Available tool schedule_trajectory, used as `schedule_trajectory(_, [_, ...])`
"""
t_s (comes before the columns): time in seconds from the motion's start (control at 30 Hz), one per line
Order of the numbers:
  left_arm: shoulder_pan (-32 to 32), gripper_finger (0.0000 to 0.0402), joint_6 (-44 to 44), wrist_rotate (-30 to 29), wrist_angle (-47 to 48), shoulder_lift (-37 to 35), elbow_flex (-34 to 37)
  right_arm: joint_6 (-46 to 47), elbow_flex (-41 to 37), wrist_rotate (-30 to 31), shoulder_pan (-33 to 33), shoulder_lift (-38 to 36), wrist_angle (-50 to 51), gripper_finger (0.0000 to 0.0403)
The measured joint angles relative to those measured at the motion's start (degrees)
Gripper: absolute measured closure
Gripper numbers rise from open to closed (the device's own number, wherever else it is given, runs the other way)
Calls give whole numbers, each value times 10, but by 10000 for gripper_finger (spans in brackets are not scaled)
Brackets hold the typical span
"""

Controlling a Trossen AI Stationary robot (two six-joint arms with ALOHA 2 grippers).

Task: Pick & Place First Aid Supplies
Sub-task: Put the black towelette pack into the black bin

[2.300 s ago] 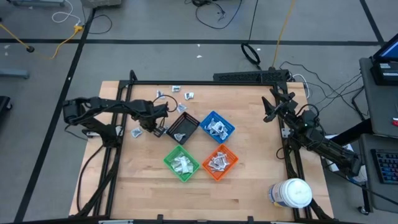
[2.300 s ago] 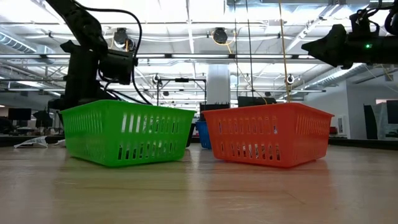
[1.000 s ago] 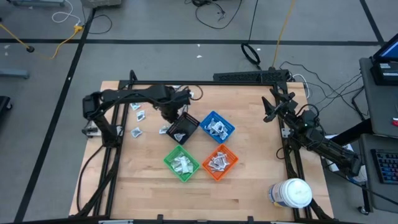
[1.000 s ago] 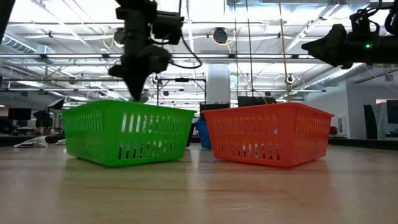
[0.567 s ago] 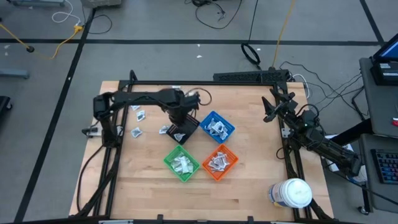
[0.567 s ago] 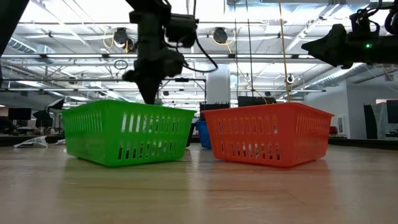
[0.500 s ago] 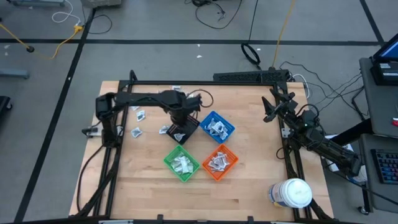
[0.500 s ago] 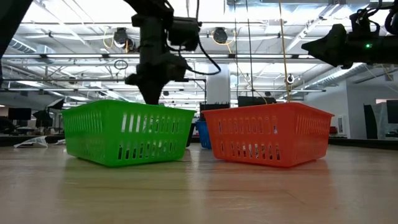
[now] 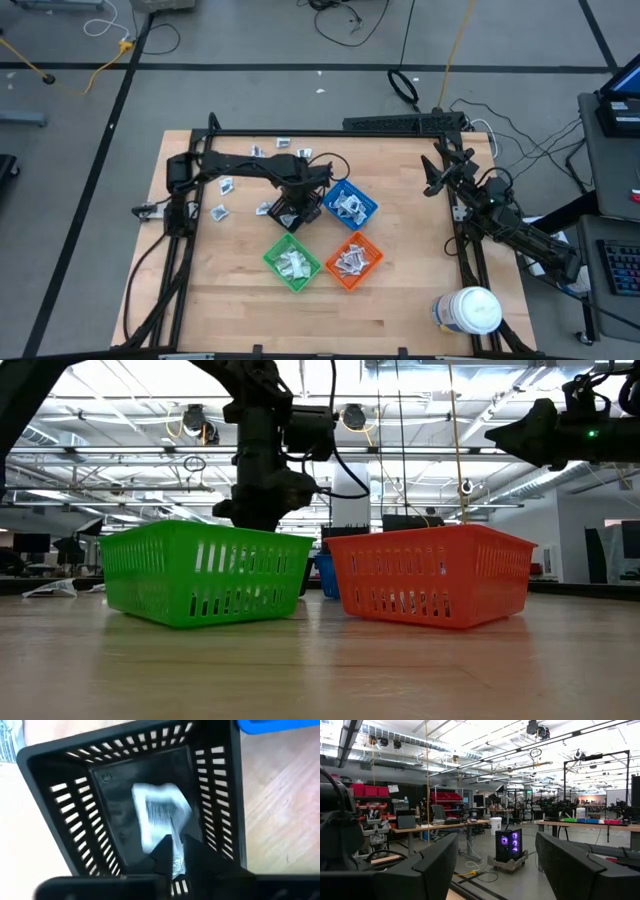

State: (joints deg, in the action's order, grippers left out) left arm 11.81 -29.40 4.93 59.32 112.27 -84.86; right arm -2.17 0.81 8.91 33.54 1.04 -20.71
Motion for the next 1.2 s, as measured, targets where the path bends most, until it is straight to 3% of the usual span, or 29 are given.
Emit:
schedule_trajectory(0.27, [1, 226, 7, 7, -1, -2, 0, 0, 0, 0, 0, 0, 0, 140])
schedule_trajectory(0.47, [10, 171, 9, 16, 1, -6, 0, 0, 0, 0, 0, 0, 0, 140])
schedule_trajectory(0.77, [43, 154, 13, 31, 16, -35, -1, 0, 0, 0, 0, 0, 0, 140])
schedule_trajectory(1.2, [105, 177, 9, 26, 30, -93, 10, 0, 0, 0, 0, 0, 0, 140])
